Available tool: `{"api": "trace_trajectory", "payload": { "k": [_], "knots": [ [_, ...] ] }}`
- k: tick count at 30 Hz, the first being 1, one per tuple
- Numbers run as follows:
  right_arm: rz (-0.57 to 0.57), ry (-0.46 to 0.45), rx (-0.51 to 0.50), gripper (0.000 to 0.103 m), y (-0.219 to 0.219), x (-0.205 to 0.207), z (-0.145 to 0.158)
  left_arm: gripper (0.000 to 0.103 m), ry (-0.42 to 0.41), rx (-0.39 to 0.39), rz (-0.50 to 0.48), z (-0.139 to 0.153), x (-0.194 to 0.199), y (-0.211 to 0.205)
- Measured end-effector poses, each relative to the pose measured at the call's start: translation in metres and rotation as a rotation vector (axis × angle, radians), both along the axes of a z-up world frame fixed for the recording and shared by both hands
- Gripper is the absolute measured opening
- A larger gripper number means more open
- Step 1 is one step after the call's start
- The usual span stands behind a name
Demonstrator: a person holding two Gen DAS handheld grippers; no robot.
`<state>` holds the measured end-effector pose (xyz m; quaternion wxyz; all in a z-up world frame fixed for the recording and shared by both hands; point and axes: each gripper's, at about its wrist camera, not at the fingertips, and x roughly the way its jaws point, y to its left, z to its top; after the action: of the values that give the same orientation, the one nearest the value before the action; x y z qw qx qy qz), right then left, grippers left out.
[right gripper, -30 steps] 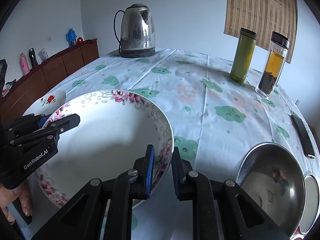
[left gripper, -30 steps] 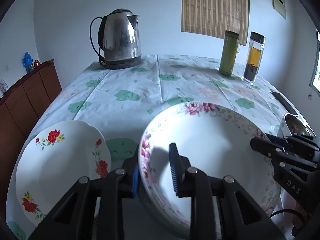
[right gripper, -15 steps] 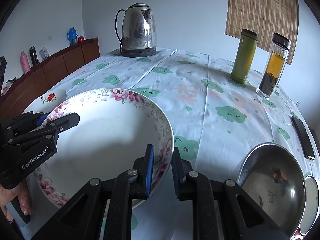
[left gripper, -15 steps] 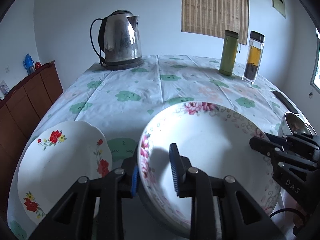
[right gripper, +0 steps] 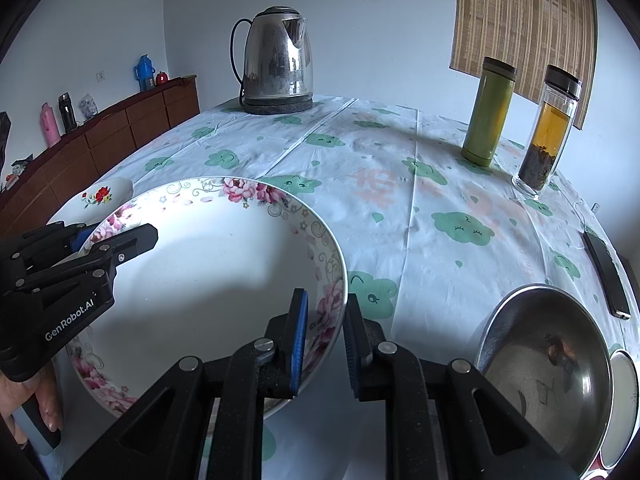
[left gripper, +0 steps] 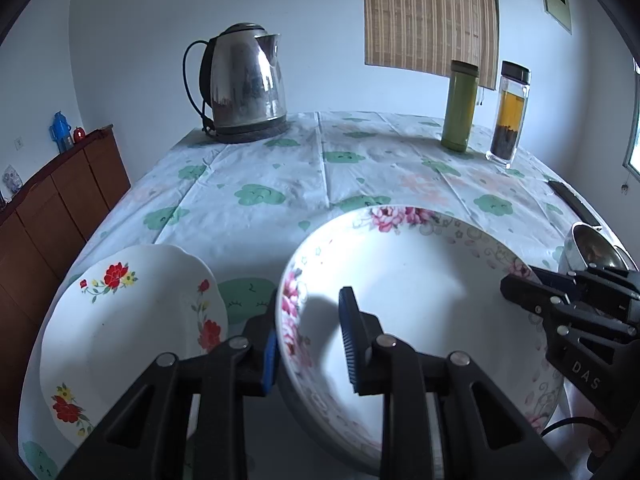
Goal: Organize plates and bowls
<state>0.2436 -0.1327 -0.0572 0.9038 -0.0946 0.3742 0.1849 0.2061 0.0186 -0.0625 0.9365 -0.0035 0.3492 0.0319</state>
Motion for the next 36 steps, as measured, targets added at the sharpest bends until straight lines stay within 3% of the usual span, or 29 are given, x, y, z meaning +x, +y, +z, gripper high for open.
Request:
{"api": "trace_trajectory", "payload": {
  "k": [11,17,25,36],
  "knots": [
    [-0.001,-0.001,0.0,0.018,0.0,-0.0002,0.0001,0.025,-0.001,0.029,0.004,0.0008,-0.0012,-0.0024],
    [0.001,0.0,-0.001,0.018,0.0002,-0.0002,-0.0001,0.024,-0.004,0.0,0.003,0.0012,-0.0018,-0.0003],
    [0.003,-0.019,-0.033,0.014,0.0042,-0.0022,-0.0028,0.025,0.0,0.053,0.035,0.0005,-0.001,-0.0043],
    [0.003,-0.019,-0.034,0.014,0.0041,-0.0023,-0.002,0.025,-0.002,0.019,0.028,0.0,-0.0016,0.0018]
  ]
}}
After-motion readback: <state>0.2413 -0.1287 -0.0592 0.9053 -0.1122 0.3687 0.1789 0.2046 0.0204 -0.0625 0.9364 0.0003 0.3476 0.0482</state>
